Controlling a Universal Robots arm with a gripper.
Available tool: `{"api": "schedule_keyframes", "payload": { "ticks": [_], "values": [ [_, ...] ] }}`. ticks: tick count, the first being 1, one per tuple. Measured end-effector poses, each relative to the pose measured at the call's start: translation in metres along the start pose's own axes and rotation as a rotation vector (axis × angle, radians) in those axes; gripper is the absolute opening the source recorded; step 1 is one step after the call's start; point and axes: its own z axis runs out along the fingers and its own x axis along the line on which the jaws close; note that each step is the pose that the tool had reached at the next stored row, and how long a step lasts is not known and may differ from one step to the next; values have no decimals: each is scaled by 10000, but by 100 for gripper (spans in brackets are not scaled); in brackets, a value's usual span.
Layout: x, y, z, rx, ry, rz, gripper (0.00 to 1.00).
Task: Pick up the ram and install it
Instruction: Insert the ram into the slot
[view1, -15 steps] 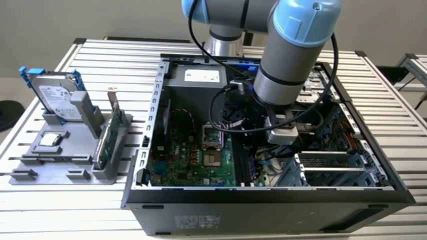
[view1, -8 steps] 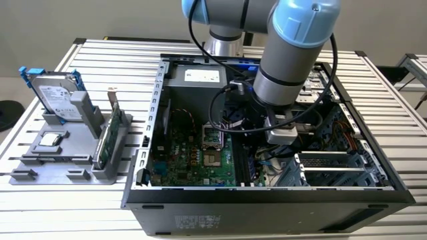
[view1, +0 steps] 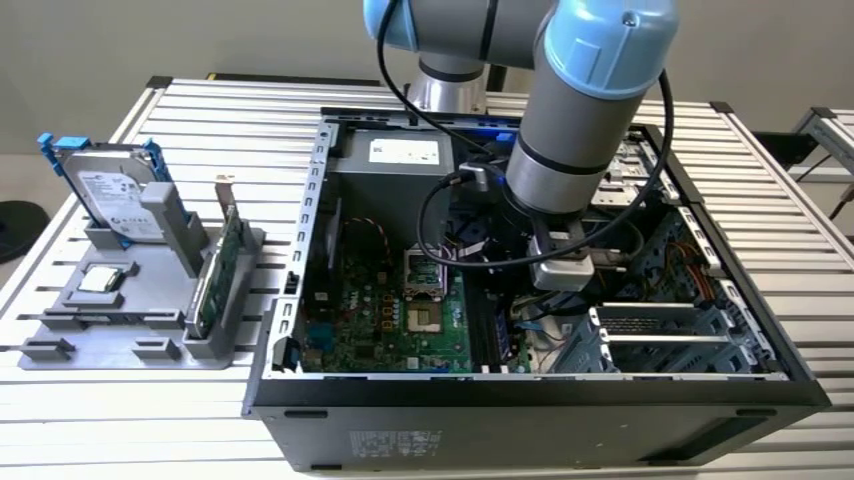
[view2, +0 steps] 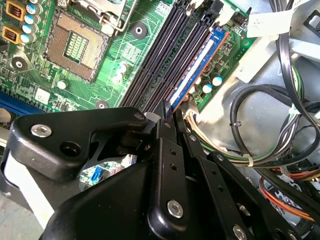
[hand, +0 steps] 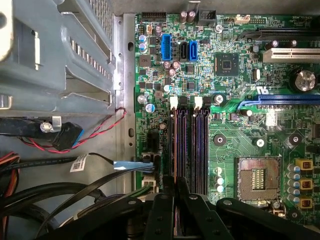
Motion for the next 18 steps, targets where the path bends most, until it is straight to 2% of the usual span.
{"api": "schedule_keyframes", "payload": {
  "ticks": [18],
  "values": [
    [1, -2, 42, 15, 0, 0, 0]
  ]
}}
